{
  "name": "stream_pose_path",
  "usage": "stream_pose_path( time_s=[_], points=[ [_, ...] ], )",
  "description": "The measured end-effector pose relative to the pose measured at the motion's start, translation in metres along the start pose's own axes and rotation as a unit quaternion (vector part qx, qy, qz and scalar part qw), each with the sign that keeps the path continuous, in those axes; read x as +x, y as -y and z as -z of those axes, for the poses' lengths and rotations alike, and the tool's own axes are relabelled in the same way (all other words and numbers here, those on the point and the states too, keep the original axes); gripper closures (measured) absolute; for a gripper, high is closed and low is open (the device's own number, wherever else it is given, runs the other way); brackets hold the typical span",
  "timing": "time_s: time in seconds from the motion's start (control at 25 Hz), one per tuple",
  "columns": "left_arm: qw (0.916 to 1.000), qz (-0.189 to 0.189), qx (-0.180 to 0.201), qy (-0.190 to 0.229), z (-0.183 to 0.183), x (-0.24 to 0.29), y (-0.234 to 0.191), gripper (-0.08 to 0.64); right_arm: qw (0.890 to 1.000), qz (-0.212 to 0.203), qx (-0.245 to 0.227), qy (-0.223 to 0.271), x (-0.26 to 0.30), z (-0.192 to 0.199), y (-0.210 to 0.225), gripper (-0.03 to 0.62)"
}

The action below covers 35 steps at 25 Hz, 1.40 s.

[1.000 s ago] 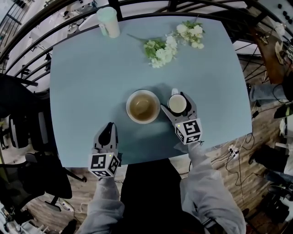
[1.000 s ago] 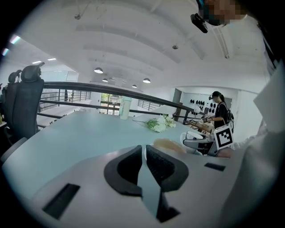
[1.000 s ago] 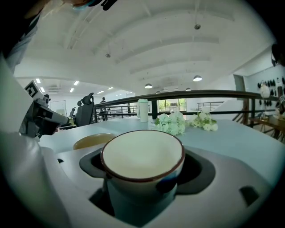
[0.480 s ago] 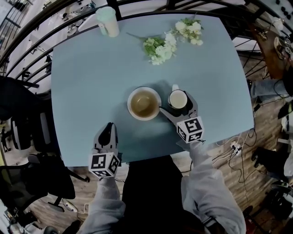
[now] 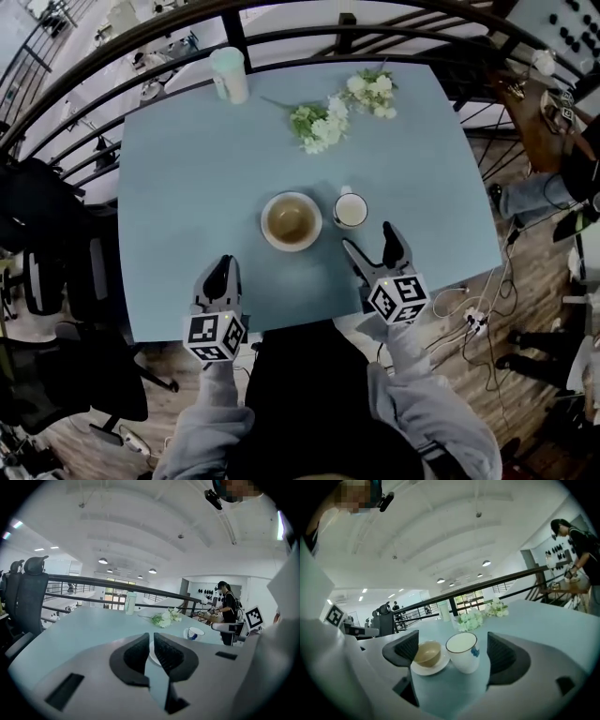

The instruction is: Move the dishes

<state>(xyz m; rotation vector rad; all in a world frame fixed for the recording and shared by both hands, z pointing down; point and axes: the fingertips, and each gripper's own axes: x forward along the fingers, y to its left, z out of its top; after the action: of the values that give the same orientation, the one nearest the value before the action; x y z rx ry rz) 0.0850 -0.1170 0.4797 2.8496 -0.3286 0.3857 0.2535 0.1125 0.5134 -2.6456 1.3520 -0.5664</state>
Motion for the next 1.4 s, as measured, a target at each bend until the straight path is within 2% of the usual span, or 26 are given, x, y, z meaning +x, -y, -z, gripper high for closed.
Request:
stream_pose_path(
  time_s=[0.32, 0.44, 0.64, 0.8, 0.92, 1.16, 1.4],
  points=[
    [0.9984, 0.011, 0.018, 0.053, -0.046, -0.015, 0.028, 0.517, 0.997, 0.002, 0.016, 0.076, -0.036, -0.079, -0.028, 0.28],
    [0.9969, 0.025, 0.026, 0.07, -0.06, -0.015, 0.04, 0.517, 0.996, 0.005, 0.001, 0.09, -0.045, -0.092, -0.033, 0.332],
    [0.9952, 0.025, 0.041, 0.085, -0.071, -0.019, 0.047, 0.517, 0.996, 0.026, 0.006, 0.091, -0.06, -0.099, -0.031, 0.415],
    [0.9947, 0.02, 0.045, 0.09, -0.075, -0.021, 0.045, 0.517, 0.995, 0.038, 0.009, 0.097, -0.065, -0.098, -0.024, 0.585],
    [0.9948, 0.02, 0.045, 0.089, -0.074, -0.023, 0.047, 0.517, 0.995, 0.043, 0.003, 0.091, -0.066, -0.095, -0.022, 0.586],
    [0.9941, 0.039, 0.062, 0.08, -0.07, -0.019, 0.061, 0.517, 0.993, 0.06, -0.072, 0.065, -0.062, -0.089, -0.023, 0.586],
    [0.9935, 0.062, 0.064, 0.07, -0.062, -0.017, 0.072, 0.517, 0.995, 0.048, -0.078, 0.046, -0.057, -0.075, -0.031, 0.588]
  ],
)
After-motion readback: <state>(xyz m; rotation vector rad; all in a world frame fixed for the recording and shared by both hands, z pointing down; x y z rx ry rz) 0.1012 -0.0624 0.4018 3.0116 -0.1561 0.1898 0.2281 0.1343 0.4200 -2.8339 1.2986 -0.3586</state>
